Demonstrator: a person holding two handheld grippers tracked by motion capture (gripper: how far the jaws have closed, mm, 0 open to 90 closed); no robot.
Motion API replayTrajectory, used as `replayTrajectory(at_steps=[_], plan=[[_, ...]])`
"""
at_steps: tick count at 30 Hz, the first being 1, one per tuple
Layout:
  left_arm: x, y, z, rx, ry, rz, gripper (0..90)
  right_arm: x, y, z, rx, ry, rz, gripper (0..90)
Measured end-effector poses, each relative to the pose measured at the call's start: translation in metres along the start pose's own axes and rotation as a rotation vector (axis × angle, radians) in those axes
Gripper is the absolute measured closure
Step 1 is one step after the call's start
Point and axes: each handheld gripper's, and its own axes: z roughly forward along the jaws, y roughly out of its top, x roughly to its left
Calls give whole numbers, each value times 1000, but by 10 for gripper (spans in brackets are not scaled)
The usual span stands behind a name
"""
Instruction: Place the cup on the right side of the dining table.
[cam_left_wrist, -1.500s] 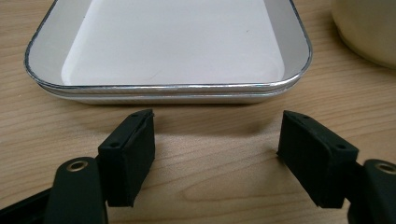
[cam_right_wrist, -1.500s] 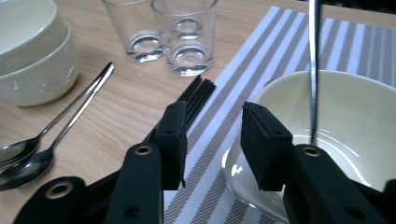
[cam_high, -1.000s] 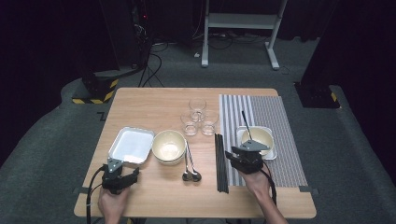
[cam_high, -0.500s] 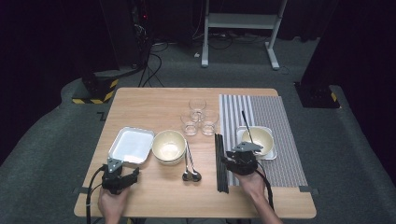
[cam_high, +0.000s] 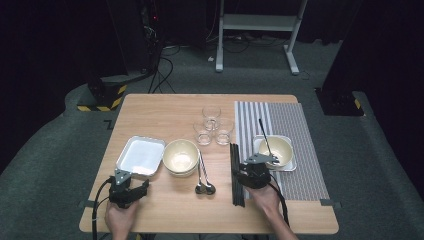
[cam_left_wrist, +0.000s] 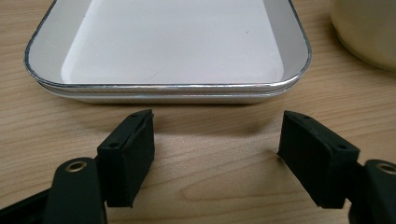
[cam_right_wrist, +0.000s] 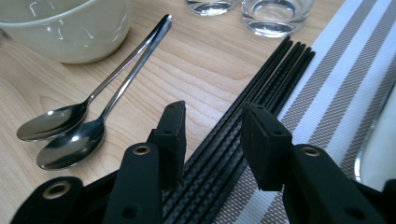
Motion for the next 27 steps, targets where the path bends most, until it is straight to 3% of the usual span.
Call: replayTrajectory(at_steps=[10,27], plan=[[-1,0,0,1,5,3,273,6,0,17,31,-18,-10,703],[-1,0,0,4,6,7,272,6,3,33,57,-47,16,738]])
